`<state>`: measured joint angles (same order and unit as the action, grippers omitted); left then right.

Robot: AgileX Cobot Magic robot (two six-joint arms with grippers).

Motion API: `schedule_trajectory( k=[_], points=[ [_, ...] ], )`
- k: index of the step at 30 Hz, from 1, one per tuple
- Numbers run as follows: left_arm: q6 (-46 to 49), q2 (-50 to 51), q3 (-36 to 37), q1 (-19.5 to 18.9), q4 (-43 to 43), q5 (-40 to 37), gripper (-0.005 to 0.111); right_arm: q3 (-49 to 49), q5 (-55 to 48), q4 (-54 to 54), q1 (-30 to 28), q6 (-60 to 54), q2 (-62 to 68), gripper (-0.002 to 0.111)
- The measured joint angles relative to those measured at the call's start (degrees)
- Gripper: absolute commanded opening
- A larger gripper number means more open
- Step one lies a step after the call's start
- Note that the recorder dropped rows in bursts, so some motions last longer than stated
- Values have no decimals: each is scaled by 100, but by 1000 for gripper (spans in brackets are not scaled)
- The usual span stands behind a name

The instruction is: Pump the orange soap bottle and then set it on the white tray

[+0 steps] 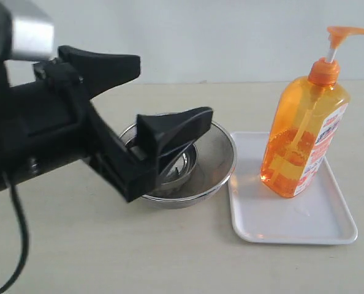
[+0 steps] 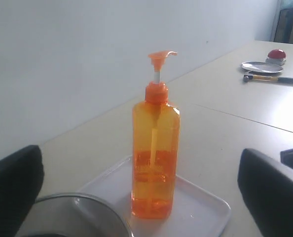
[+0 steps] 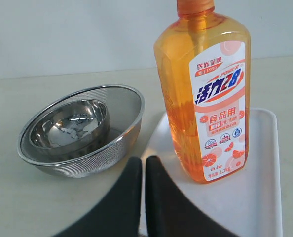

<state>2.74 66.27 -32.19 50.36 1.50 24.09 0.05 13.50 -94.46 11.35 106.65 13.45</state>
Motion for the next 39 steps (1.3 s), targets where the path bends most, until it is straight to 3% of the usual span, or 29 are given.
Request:
schedule_trajectory(
  k=[9,14,23,29,32,35,39],
  points=[
    [-421,-1417,1020,0,0,-397,110,0,0,0,0,0,0,0],
    [-461,-1936,1063,0,0,-829,110,0,0,0,0,0,0,0],
    [-370,-2480,1067,0,0,-907,110,0,0,0,0,0,0,0],
    [168,-2674,1067,-34,0,-907,110,0,0,0,0,0,0,0],
    [231,-2697,1067,-465,302,-921,110,0,9,0,0,0,0,0],
    [27,-3000,1245,-1401,715,-1232,110,0,9,0,0,0,0,0],
    [-274,-3656,1691,-2209,797,-1462,110,0,9,0,0,0,0,0]
  ],
)
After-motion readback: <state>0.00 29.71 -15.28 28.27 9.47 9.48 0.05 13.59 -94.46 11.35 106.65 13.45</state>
